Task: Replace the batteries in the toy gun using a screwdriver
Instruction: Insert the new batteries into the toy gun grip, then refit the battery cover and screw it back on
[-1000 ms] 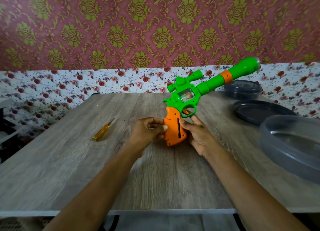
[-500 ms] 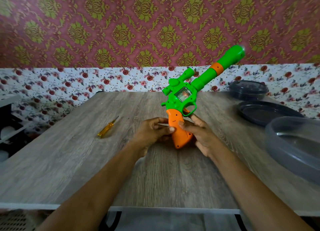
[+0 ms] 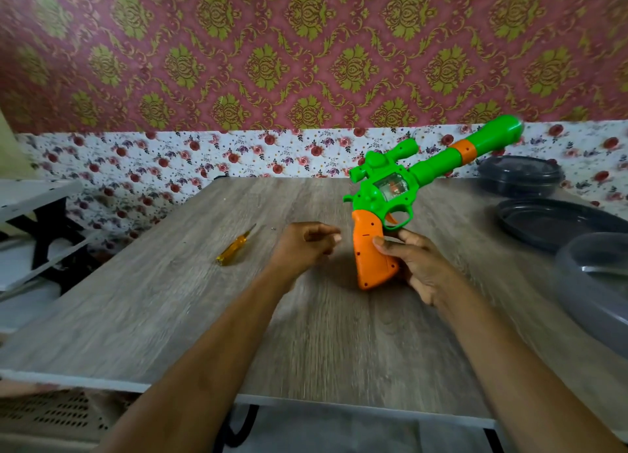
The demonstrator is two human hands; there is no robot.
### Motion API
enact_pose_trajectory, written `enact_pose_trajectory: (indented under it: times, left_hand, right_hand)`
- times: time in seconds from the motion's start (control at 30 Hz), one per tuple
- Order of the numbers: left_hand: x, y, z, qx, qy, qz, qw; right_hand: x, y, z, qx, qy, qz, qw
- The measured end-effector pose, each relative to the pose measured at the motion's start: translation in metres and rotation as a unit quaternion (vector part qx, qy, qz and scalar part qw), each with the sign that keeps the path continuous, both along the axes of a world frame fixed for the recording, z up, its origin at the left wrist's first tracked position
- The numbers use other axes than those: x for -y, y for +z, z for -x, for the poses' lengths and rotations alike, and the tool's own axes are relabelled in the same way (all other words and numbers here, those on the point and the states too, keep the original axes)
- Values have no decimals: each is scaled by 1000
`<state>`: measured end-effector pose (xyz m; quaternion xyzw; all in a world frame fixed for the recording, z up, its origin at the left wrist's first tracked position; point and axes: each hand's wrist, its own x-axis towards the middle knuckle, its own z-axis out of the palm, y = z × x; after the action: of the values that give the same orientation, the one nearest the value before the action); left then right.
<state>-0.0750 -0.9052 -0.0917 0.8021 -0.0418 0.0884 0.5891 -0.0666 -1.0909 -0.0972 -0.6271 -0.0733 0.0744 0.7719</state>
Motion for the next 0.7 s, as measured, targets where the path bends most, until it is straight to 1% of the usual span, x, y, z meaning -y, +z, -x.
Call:
enact_pose_trajectory:
  times: [0.03, 0.07, 0.13, 0.17, 0.23, 0.33, 0.4, 0.5, 0.7]
  left_hand:
    - [-8, 1, -8, 18, 39, -51, 998]
    - [-18, 4, -16, 36, 80, -123, 988]
    - [-41, 14, -35, 59, 142, -266, 952]
    - [-53, 20, -46, 59, 158, -318, 933]
    - [-76, 28, -67, 37, 167, -407, 897]
    - [-99, 32, -87, 11, 133, -523, 842]
    - [-105, 32, -93, 10, 103, -553, 827]
    - [-108, 29, -98, 16, 70, -561, 825]
    - [-110, 14, -99, 26, 66, -568, 820]
  right_hand:
    - [-1, 0, 0, -1, -2, -4, 1000]
    - [-1, -1, -2, -3, -2, -9, 1000]
    - [-1, -2, -3, -9, 0, -17, 1000]
    - [-1, -3, -4, -11, 1, -20, 1000]
    - [-1, -5, -7, -10, 3, -22, 1000]
    - [-1, -8, -11, -10, 4, -20, 1000]
    - [-1, -9, -12, -8, 3, -16, 1000]
    - [-2, -10, -14, -7, 1, -16, 1000]
    - [-3, -8, -12, -5, -3, -28, 1000]
